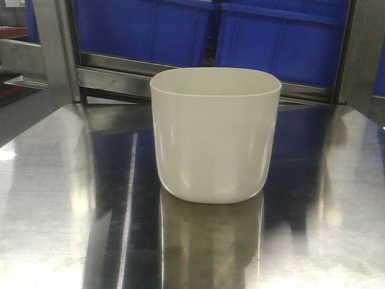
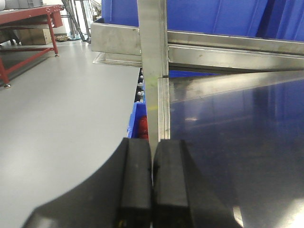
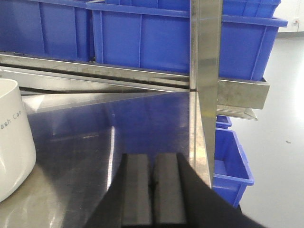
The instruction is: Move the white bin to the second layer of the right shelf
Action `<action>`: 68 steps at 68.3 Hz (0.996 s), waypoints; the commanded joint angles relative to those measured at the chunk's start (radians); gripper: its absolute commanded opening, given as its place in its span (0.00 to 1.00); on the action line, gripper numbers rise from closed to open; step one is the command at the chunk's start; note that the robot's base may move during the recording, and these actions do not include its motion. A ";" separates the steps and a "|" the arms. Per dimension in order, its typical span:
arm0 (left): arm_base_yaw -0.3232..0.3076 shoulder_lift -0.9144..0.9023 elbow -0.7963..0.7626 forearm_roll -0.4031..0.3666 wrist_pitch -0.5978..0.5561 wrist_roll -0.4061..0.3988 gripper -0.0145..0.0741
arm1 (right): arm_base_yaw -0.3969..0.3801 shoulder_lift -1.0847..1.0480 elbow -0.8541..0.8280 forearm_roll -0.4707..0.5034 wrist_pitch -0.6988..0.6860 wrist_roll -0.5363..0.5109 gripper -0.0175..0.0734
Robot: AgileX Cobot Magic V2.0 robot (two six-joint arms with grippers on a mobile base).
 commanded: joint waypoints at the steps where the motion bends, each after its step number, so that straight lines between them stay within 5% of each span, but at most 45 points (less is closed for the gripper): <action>1: -0.006 -0.014 0.037 0.000 -0.085 -0.003 0.26 | -0.003 -0.018 -0.017 0.000 -0.093 -0.004 0.25; 68: -0.006 -0.014 0.037 0.000 -0.085 -0.003 0.26 | -0.003 -0.018 -0.017 0.000 -0.093 -0.004 0.25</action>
